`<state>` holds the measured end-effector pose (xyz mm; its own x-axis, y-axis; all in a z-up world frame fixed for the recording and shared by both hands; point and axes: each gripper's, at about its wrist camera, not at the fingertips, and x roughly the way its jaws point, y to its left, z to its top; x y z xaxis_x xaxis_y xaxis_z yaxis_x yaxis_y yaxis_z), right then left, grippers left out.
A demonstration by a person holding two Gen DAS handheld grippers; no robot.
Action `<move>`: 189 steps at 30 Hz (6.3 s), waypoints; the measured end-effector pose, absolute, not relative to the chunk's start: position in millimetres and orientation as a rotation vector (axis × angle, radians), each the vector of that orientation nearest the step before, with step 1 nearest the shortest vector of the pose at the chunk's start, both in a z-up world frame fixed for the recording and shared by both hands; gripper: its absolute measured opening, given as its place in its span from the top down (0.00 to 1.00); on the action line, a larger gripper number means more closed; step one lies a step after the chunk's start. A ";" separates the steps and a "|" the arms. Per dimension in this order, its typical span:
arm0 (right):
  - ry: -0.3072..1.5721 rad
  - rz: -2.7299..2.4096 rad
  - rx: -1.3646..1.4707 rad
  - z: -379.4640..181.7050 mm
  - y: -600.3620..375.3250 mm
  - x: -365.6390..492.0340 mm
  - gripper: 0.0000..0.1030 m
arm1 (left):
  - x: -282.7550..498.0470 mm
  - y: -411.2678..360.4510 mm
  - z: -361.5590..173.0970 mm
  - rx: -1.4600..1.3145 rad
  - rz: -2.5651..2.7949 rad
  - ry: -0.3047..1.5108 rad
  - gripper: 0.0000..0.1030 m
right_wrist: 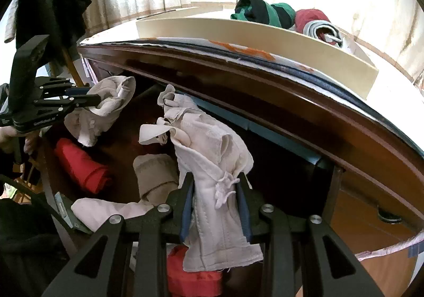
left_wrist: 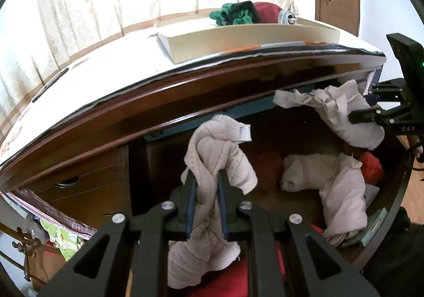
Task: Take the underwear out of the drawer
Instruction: 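Lift both held pieces of underwear up out of the drawer toward the tray, then carry the pale pink and white underwear over the cardboard tray with both tools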
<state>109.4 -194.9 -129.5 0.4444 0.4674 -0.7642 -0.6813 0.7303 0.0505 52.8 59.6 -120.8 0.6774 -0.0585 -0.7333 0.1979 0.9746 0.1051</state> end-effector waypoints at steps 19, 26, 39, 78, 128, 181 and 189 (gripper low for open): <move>0.783 0.759 -0.259 -125.2 -208.0 99.0 0.68 | 51.9 67.9 -111.9 0.134 -0.116 0.739 0.87; 0.756 0.768 -0.246 -121.3 -213.0 97.0 0.69 | 47.3 70.9 -110.0 0.119 -0.109 0.709 0.87; 0.707 0.787 -0.232 -116.0 -216.0 92.1 0.68 | 39.6 75.9 -104.1 0.090 -0.095 0.648 0.87; 0.488 0.837 -0.134 -97.8 -235.9 69.6 0.68 | 18.1 83.2 -81.8 -0.012 -0.053 0.472 0.87; 0.404 0.834 -0.043 -76.2 -241.7 64.8 0.68 | 20.3 66.3 -29.5 0.025 -0.112 0.338 0.87; 0.623 0.771 0.136 2.0 -162.1 236.5 0.68 | 200.2 71.7 33.2 -0.030 -0.171 0.457 0.87; 0.679 0.753 0.161 -0.4 -146.9 282.3 0.68 | 246.5 75.9 22.6 -0.061 -0.159 0.543 0.87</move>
